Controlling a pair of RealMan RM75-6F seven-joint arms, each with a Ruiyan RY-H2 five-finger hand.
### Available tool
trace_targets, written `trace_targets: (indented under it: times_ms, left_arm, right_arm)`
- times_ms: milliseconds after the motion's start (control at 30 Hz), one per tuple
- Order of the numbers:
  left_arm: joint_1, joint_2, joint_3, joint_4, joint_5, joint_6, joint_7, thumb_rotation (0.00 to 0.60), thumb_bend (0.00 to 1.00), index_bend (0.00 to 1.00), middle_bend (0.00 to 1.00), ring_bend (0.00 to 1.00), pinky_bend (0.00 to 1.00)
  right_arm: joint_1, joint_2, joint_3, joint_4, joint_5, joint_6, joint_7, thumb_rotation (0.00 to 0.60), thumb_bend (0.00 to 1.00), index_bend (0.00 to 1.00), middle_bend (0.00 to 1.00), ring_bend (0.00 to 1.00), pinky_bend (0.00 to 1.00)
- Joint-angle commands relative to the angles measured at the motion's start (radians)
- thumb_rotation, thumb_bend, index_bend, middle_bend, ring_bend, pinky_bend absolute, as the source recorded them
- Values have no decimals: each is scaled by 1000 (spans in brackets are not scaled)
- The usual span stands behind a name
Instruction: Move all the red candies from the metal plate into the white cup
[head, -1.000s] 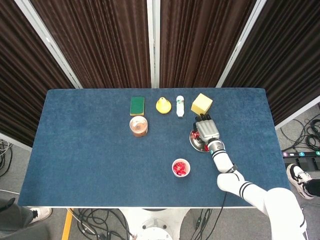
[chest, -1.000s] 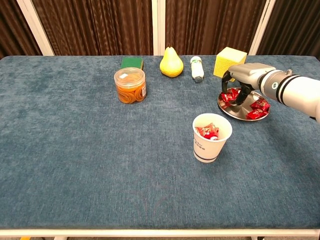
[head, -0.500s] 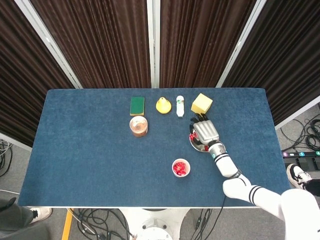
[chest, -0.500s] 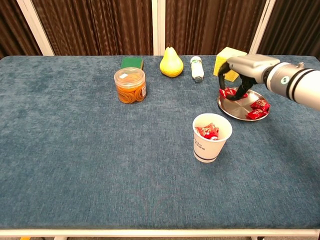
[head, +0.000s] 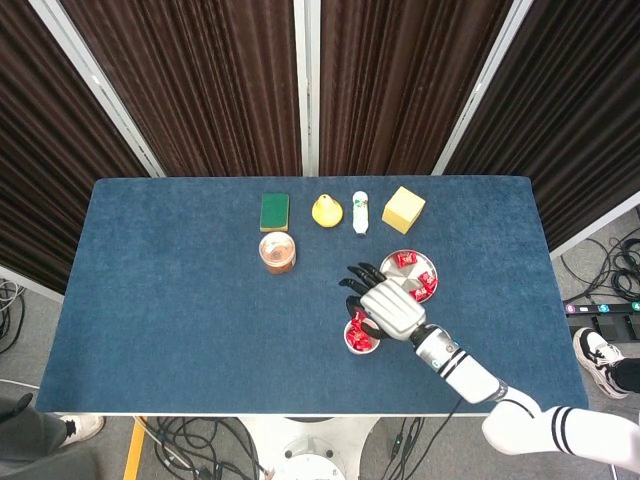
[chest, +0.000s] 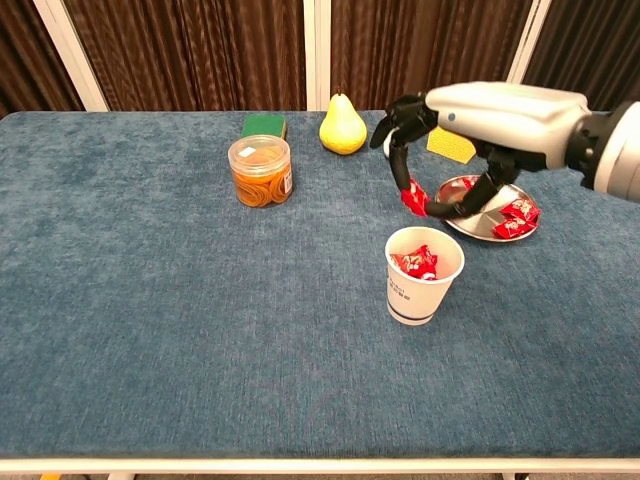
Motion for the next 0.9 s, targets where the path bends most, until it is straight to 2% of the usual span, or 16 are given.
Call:
trace_targets:
  times_ms: [33, 267, 433, 600, 733, 900]
  left_arm:
    - [0, -1, 1, 2, 1, 0, -1, 600, 70, 176, 110, 84, 147]
    - [-1, -2, 0, 4, 2, 0, -1, 600, 69, 176, 110, 84, 147]
    - [1, -3, 1, 5, 0, 0, -2, 600, 70, 176, 110, 84, 147]
    - [0, -3, 1, 5, 1, -1, -2, 600, 70, 176, 110, 84, 147]
    - [-2, -4, -1, 6, 3, 2, -3, 600, 70, 176, 110, 84, 147]
    - [-2, -5, 0, 7, 4, 0, -3, 600, 69, 176, 110, 84, 147]
  right_arm:
    - [-5, -8, -15, 5, 8, -12, -19, 600, 402, 557, 156, 0, 0]
    - [-3, -27, -30, 25, 32, -40, -53, 600, 402, 490, 136, 0, 0]
    - [-4, -28, -30, 26, 42, -44, -63, 600, 402, 396, 124, 0, 0]
    - [-13, -13, -27, 15, 43, -28, -55, 600, 402, 374, 123, 0, 0]
    - [-23, 2, -8, 21, 68, -6, -64, 600, 402, 371, 124, 0, 0]
    - [-21, 3, 43, 106, 199, -22, -100, 600, 350, 368, 124, 0, 0]
